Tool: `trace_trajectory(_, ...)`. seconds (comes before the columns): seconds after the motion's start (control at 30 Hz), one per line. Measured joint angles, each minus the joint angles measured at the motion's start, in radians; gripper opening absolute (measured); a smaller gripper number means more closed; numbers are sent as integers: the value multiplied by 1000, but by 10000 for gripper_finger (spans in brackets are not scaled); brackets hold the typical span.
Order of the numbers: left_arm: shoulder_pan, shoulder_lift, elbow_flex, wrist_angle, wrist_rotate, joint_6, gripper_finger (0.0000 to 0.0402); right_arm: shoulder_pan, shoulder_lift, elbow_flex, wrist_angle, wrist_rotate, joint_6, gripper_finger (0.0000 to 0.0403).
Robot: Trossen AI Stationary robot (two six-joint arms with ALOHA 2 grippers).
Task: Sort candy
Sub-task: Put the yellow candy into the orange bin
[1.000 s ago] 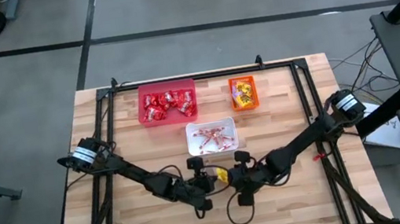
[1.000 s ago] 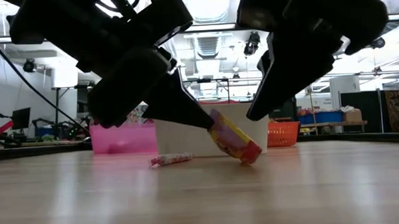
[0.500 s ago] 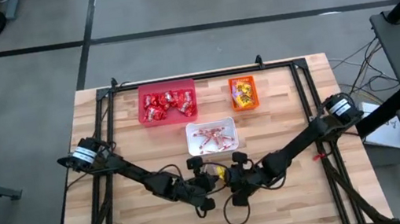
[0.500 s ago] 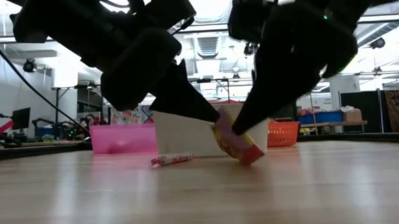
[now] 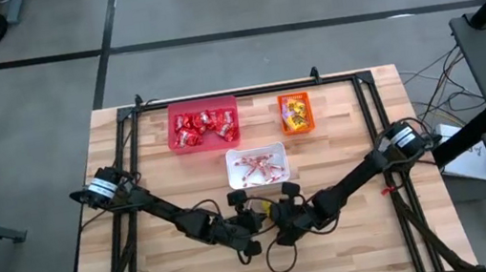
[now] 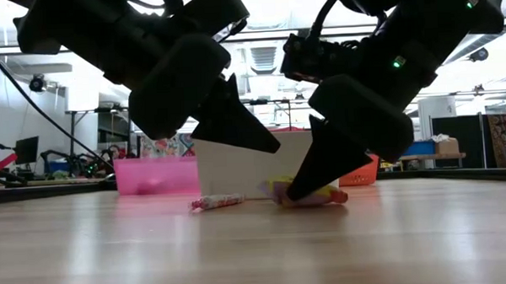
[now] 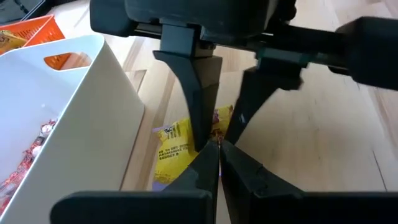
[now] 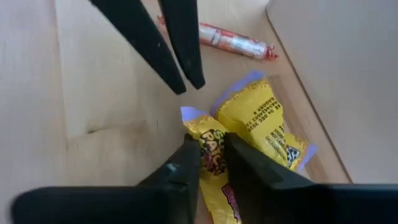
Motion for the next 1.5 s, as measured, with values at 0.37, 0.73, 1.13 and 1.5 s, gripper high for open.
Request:
trace_trajectory(0.37, -5, -93, -10, -31, 2, 116, 0, 10, -57, -1, -31, -104, -50, 9)
trace_trajectory(0.73, -14, -365, -218, 235, 209, 279, 0, 31, -298, -36, 144, -359, -197, 8)
trace_trajectory(1.13, -19, -418, -474, 872, 377, 270, 83, -5, -381, -215, 835, -678, -360, 8)
trace_trajectory(1.5, -19, -261, -314, 887, 402, 343, 212, -32, -379, -220, 880, -705, -312, 8)
